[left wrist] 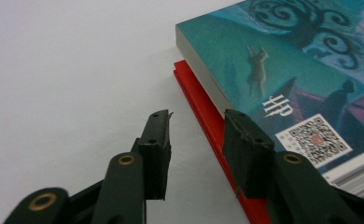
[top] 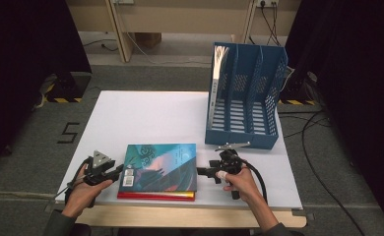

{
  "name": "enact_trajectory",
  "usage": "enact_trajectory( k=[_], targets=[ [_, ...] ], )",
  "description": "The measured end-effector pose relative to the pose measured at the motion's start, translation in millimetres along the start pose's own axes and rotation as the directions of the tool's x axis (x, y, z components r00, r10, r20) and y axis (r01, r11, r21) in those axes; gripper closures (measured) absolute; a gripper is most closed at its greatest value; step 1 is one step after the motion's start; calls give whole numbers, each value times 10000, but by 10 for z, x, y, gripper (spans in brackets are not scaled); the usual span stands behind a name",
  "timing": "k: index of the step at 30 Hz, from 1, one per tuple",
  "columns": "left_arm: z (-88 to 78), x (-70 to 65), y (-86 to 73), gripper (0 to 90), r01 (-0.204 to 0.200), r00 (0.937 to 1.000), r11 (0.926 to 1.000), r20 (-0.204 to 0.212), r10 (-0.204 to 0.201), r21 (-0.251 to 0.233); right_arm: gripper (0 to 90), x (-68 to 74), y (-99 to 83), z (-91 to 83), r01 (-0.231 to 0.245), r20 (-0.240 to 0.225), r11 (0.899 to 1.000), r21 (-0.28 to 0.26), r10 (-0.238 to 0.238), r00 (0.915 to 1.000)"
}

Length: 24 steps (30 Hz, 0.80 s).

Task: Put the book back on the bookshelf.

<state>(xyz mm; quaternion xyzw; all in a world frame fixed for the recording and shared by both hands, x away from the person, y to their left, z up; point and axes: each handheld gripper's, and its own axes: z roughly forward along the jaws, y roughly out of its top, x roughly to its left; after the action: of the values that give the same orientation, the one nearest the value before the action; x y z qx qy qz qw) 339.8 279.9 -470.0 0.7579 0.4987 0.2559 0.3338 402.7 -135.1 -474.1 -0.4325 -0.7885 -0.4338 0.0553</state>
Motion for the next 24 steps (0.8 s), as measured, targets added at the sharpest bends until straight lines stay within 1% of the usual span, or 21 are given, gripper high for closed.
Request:
enact_trajectory(
  k=[2, 3, 5, 6, 7, 8, 9, 10, 12, 14, 16, 18, 23, 24],
  targets=[
    [-11, -18, 0, 624, 1, 10000, 10000, -66, -1, -22, 247, -2, -1, 10, -11, -35, 10000, -1, 11, 10000],
    [-18, -33, -2, 625, -61, 9999, 10000, -88, 60, -40, 248, 5, -2, 14, -43, -76, 10000, 21, 43, 10000],
    [-28, -48, -4, 610, -50, 9996, 10000, 264, 50, 3, 251, 19, 0, 17, -17, -146, 10000, 48, 18, 9999],
    [-27, -78, -2, 583, -63, 9992, 10000, 392, 63, -2, 251, 18, 1, 22, 4, -162, 10000, 37, -4, 9999],
    [-24, -103, 3, 503, -188, 9991, 9998, 371, 187, 13, 252, 19, 2, 28, -7, -173, 10000, 30, 8, 9998],
    [-17, -118, 8, 415, -201, 9990, 9998, 406, 201, 6, 252, 22, 1, 33, -2, -214, 10000, 55, 3, 9998],
    [-11, -136, 13, 374, -239, 9985, 9997, 495, 237, 37, 252, 25, 1, 36, 10, -228, 10000, 78, -8, 9997],
    [-9, -151, 15, 357, -230, 9982, 9997, 556, 229, 13, 252, 22, 0, 41, 76, -265, 9999, 71, -74, 9996],
    [-12, -190, 16, 362, -347, 9977, 9994, 590, 346, 3, 252, 23, -3, 42, 29, -223, 9999, 119, -26, 9997],
    [-7, -200, 16, 359, -414, 9973, 9991, 598, 416, -47, 252, 18, -4, 40, 20, -238, 9999, 147, -17, 9997],
    [-3, -193, 15, 316, -451, 9978, 9990, 494, 452, -37, 252, 7, -3, 45, 5, -218, 9999, 147, -2, 9998],
    [-1, -187, 11, 305, -437, 9978, 9990, 503, 440, -62, 251, 4, -6, 52, -5, -231, 9998, 193, 9, 9997],
    [4, -178, 7, 276, -482, 9979, 9988, 431, 485, -78, 240, -1, -2, 104, -72, -484, 9997, 222, 82, 9988],
    [9, -175, 4, 269, -407, 9981, 9991, 458, 412, -112, 231, -3, 1, 120, -115, -562, 9996, 264, 130, 9983]
  ],
)
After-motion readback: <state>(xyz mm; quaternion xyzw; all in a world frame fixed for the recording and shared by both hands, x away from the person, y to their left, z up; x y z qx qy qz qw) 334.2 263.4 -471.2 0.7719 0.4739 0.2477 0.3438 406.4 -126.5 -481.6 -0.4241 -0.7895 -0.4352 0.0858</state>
